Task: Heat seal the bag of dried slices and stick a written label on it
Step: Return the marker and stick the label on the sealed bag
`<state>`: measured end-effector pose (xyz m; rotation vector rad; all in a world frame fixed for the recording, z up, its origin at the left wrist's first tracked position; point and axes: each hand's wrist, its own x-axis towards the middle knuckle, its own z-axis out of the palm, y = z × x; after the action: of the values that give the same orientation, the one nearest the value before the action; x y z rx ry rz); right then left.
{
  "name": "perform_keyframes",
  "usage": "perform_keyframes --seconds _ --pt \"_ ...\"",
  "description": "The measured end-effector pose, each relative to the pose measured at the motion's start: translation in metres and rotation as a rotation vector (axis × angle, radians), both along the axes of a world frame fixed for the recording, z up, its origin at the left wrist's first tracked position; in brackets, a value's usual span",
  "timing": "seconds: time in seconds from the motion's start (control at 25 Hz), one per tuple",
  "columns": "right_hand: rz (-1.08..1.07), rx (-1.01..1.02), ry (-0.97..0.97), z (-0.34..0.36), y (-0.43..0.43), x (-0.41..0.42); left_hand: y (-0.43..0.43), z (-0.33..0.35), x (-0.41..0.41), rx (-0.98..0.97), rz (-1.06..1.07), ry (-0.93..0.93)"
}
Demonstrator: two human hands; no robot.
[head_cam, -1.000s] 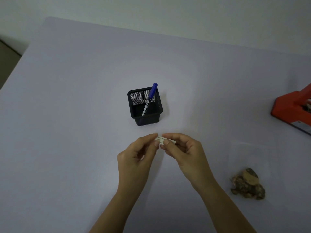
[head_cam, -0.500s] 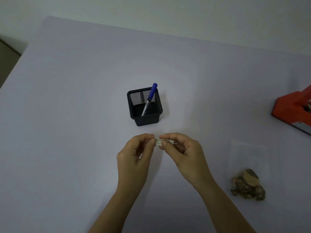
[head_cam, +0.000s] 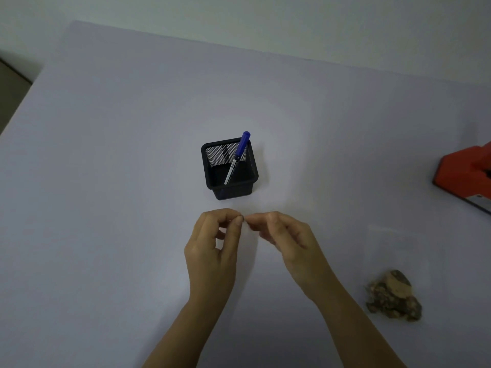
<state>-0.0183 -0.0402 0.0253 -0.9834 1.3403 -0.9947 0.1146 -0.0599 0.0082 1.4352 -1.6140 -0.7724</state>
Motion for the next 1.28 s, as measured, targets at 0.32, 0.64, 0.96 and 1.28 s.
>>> perform_keyframes --seconds 0.32,0.64,0.96,1.28 --pt "-0.002 -0.019 0.130 -0.002 -0.005 -0.002 0.000 -0.003 -0.001 -0.052 -0.075 -0.021" --pt "-0.004 -0.059 0.178 -0.006 -0.005 -0.008 0.002 -0.005 0.002 -0.054 -0.116 -0.060" --pt "-0.099 0.085 0.206 -0.032 -0.002 -0.007 -0.007 -0.010 0.041 0.529 -0.084 0.117" --pt "-0.005 -0.058 0.883 -0.059 -0.004 0.005 -0.010 -0.006 0.059 0.699 0.083 0.069"
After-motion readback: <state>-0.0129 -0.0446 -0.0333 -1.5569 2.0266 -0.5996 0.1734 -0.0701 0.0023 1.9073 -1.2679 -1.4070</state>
